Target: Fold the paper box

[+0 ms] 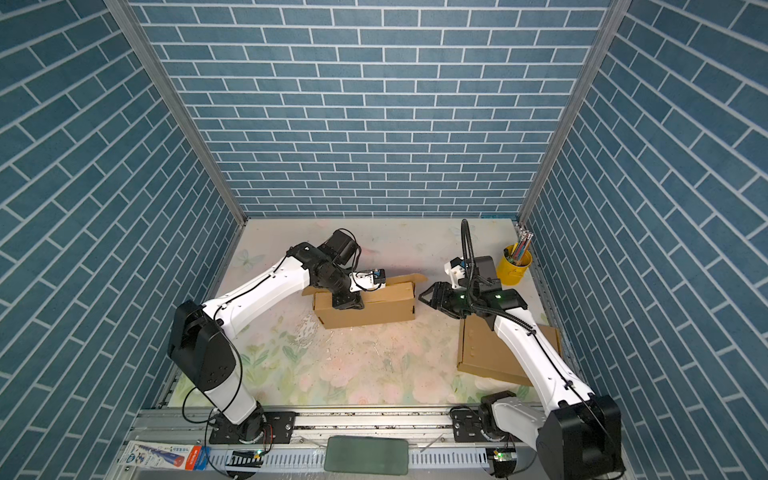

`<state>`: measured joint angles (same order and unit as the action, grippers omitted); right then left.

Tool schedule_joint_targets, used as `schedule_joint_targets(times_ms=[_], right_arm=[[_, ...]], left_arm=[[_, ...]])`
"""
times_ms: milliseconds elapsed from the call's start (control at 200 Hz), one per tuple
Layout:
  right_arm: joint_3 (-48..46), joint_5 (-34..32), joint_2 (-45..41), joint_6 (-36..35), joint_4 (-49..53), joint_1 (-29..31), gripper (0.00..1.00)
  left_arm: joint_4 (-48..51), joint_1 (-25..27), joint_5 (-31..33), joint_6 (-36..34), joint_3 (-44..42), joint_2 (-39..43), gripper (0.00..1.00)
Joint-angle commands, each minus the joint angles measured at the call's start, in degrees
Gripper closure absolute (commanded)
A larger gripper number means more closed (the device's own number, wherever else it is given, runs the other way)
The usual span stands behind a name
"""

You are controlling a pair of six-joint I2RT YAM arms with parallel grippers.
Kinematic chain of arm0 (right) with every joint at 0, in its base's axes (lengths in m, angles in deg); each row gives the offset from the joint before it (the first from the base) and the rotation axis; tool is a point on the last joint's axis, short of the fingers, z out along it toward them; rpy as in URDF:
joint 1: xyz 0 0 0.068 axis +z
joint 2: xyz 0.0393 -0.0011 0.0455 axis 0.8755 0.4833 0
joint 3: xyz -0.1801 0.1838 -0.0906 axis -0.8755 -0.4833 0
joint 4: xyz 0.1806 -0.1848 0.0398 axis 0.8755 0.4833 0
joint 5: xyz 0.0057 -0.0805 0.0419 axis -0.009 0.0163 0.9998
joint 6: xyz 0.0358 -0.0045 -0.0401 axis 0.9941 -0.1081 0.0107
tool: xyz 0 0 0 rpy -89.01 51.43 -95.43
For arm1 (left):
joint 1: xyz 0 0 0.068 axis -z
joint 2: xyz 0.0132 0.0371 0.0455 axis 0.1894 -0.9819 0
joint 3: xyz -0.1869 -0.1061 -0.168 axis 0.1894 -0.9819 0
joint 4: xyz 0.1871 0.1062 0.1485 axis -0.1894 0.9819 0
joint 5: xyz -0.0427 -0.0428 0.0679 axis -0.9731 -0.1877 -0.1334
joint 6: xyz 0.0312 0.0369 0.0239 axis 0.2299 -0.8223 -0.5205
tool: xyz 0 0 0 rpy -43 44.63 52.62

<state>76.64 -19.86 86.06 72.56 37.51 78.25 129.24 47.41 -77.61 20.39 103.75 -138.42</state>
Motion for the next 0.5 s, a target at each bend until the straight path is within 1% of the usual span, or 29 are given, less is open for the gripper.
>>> schedule_joint_targets(times_ms=[0,175,310,400,495], right_arm=[[5.2,-1.7,2.9,-3.4,-1.2,1.2,0.39],[10.7,-0.4,9.7,-3.5,-2.5,3.3,0.40],[13.9,-2.9,12.9,-5.1,-1.2,3.8,0.42],[15.5,-4.0,14.4,-6.3,0.1,4.0,0.45],[16.3,-5.0,15.2,-7.0,0.9,4.3,0.53]], left_arm=[[6.8,-0.4,-1.3,-1.3,1.0,-3.5,0.63],[8.5,-0.5,-1.8,-2.6,4.7,-6.4,0.63],[9.6,-0.8,-1.9,-3.2,6.7,-8.3,0.63],[9.9,-1.1,-2.2,-3.5,7.2,-9.0,0.63],[9.9,-1.3,-2.6,-3.5,7.5,-9.4,0.63]])
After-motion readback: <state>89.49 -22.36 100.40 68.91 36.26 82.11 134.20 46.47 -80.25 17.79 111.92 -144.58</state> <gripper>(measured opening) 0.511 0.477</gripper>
